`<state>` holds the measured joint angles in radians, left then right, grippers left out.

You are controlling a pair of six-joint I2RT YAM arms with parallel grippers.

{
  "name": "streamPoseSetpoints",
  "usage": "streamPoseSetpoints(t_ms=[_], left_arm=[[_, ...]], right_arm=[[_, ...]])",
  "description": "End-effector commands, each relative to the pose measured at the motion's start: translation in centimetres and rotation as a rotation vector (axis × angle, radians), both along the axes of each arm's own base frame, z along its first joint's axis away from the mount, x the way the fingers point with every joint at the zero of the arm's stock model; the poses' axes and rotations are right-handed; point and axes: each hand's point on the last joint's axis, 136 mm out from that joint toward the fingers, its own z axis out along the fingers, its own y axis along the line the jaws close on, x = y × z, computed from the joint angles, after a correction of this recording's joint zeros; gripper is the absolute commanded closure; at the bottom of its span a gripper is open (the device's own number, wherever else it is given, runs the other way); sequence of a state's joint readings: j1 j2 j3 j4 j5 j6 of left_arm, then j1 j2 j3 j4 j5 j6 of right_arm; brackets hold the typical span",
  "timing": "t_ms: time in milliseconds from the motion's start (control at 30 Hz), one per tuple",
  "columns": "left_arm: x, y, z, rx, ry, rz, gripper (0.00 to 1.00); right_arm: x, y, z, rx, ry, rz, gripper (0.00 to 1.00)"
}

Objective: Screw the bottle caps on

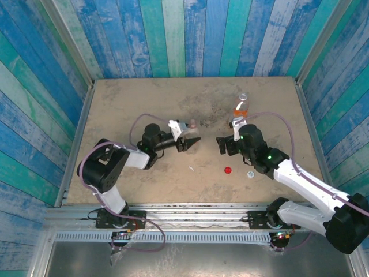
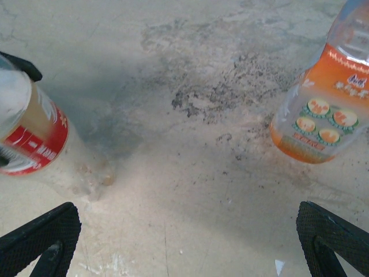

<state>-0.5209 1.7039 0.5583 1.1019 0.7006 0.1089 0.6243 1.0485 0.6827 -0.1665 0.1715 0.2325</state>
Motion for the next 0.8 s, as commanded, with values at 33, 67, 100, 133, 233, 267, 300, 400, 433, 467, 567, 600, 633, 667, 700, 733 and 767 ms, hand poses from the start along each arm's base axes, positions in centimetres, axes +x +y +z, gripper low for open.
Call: streamPoseSetpoints(t_ms=[33, 67, 100, 133, 233, 267, 300, 400, 433, 467, 567, 600, 633, 667, 700, 733, 767], left_arm=[[-2.96, -0.14, -2.51, 0.037, 0.089, -0.095, 0.36], [-3.02, -0.15, -2.53, 0.033, 0.09, -0.098, 0.36], [-3.05, -0.16, -2.6, 0.031, 0.092, -0.099, 0.35], [-3.04, -0.2, -2.64, 0.029, 0.094, -0.101, 0.34], [-3.03, -0.3, -2.87, 0.023, 0.099, -0.107, 0.31], [-3.03, -0.28, -2.87, 0.019, 0.099, -0.106, 0.3], [-3.0, -0.25, -2.84, 0.015, 0.099, -0.102, 0.29], [-2.86, -0.21, -2.81, 0.015, 0.094, -0.094, 0.26], [-2.81, -0.22, -2.99, 0.021, 0.097, -0.093, 0.26], [-2.76, -0.25, -3.12, 0.025, 0.1, -0.093, 0.25], [-2.74, -0.2, -3.28, 0.024, 0.101, -0.088, 0.25], [-2.73, -0.19, -3.25, 0.021, 0.098, -0.087, 0.25], [-2.74, -0.17, -3.19, 0.018, 0.096, -0.086, 0.25], [-2.74, -0.15, -3.23, 0.017, 0.098, -0.085, 0.26], [-2.77, -0.14, -3.17, 0.014, 0.096, -0.084, 0.26], [-2.8, -0.08, -3.16, 0.009, 0.097, -0.082, 0.27], [-2.85, -0.03, -3.07, 0.005, 0.095, -0.081, 0.27]], right_arm=[[-1.08, -0.3, -0.51, -0.003, 0.07, 0.0, 0.0], [-1.17, -0.35, -0.54, -0.003, 0.077, -0.003, 0.0], [-1.24, -0.43, -0.53, -0.003, 0.082, -0.007, 0.0], [-1.28, -0.47, -0.46, 0.0, 0.083, -0.01, 0.0], [-1.34, -0.62, -0.3, 0.008, 0.08, -0.02, 0.0], [-1.37, -0.66, -0.3, 0.009, 0.081, -0.022, 0.0], [-1.38, -0.63, -0.25, 0.013, 0.08, -0.022, 0.0], [-1.42, -0.58, -0.24, 0.018, 0.083, -0.022, 0.0], [-1.43, -0.55, -0.23, 0.02, 0.085, -0.022, 0.0], [-1.39, -0.52, -0.23, 0.021, 0.085, -0.022, 0.0], [-1.39, -0.49, -0.36, 0.02, 0.09, -0.022, 0.0], [-1.38, -0.5, -0.41, 0.019, 0.091, -0.023, 0.0], [-1.39, -0.49, -0.41, 0.02, 0.091, -0.023, 0.0], [-1.38, -0.53, -0.48, 0.019, 0.092, -0.025, 0.0], [-1.36, -0.57, -0.54, 0.018, 0.093, -0.027, 0.0], [-1.36, -0.5, -0.63, 0.02, 0.095, -0.027, 0.0], [-1.32, -0.48, -0.65, 0.021, 0.097, -0.028, 0.0]])
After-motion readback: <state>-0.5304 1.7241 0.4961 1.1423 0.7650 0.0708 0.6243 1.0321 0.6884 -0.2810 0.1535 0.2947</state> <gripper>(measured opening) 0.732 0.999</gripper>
